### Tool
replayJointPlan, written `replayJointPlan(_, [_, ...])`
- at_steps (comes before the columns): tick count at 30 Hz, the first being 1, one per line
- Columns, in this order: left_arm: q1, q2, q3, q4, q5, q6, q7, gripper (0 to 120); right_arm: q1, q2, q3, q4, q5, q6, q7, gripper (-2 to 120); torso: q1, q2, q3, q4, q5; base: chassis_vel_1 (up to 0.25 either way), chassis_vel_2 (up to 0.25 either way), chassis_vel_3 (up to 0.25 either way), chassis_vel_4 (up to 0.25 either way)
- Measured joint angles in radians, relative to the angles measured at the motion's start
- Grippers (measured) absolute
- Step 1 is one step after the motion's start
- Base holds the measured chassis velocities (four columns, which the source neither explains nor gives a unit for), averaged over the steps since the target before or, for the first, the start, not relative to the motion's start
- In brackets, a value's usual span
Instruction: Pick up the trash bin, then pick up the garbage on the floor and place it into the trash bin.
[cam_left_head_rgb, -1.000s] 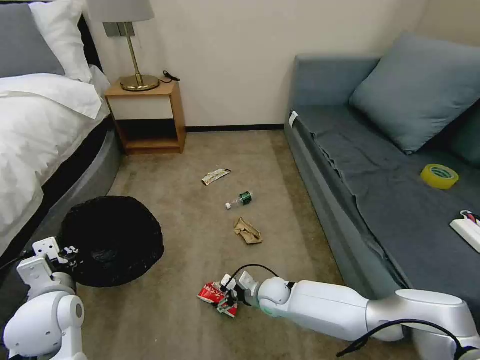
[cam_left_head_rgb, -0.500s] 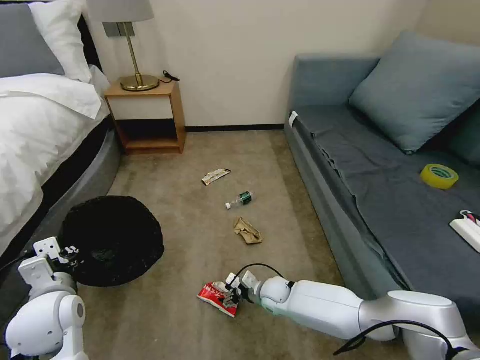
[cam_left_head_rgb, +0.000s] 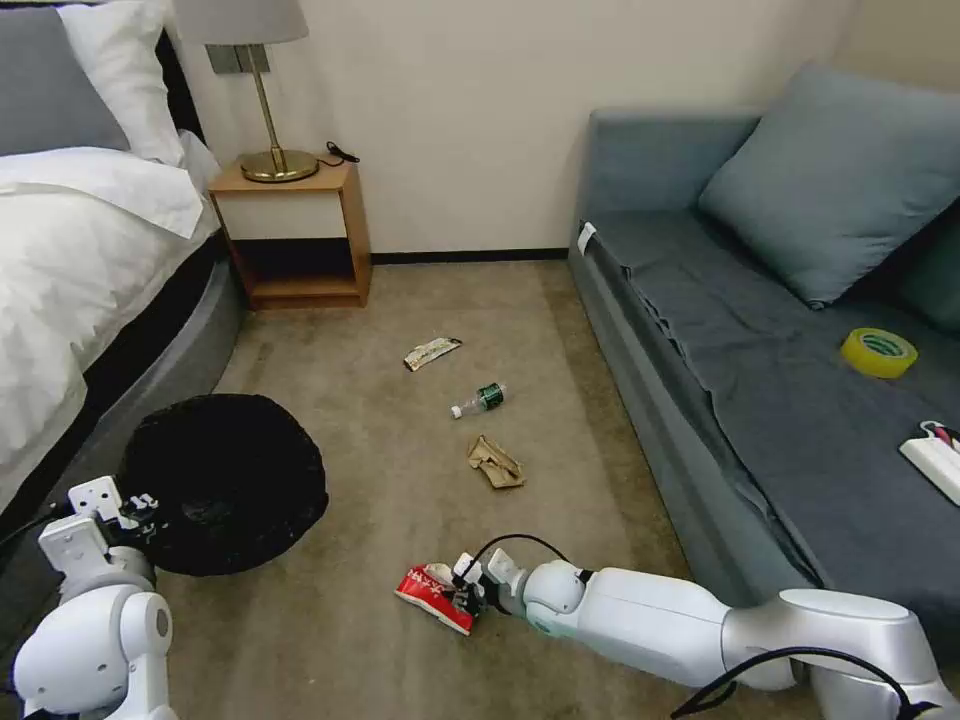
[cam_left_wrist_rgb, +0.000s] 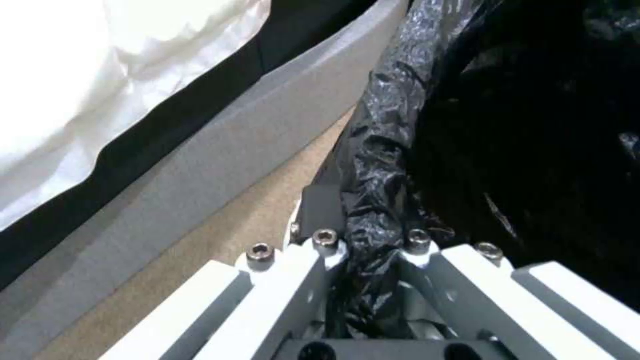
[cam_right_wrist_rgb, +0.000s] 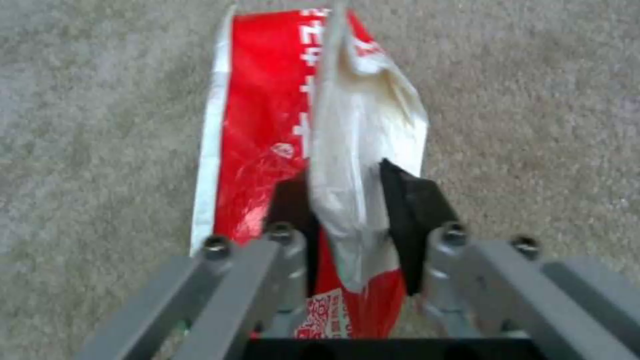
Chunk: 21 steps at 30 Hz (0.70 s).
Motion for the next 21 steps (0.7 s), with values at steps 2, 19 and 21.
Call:
replayJointPlan(2, [0.0, 0.0, 0.0, 0.001, 0.0, 0.0, 0.001, 2, 0.0, -0.004, 0.0, 0.002, 0.0, 0.002, 0.0, 9, 0.0, 0.0, 0.0, 0.0, 0.0, 0.0, 0.0, 0.0, 0.0])
replayJointPlan(19, [0.024, -0.003, 0.025, 0.01, 0.001, -0.002, -0.001, 2, 0.005, -0.172, 0.116, 0.246, 0.044, -0.012, 0.055, 0, 0.0, 0.0, 0.0, 0.0, 0.0001, 0.0, 0.0, 0.0, 0.0])
replayJointPlan(21, [0.04, -0.005, 0.045, 0.017, 0.001, -0.006, -0.003, 2, 0.006, -0.21, 0.194, 0.305, 0.054, -0.013, 0.069, 0, 0.0, 0.0, 0.0, -0.0001, 0.0002, 0.0, 0.0, 0.0, 0.0])
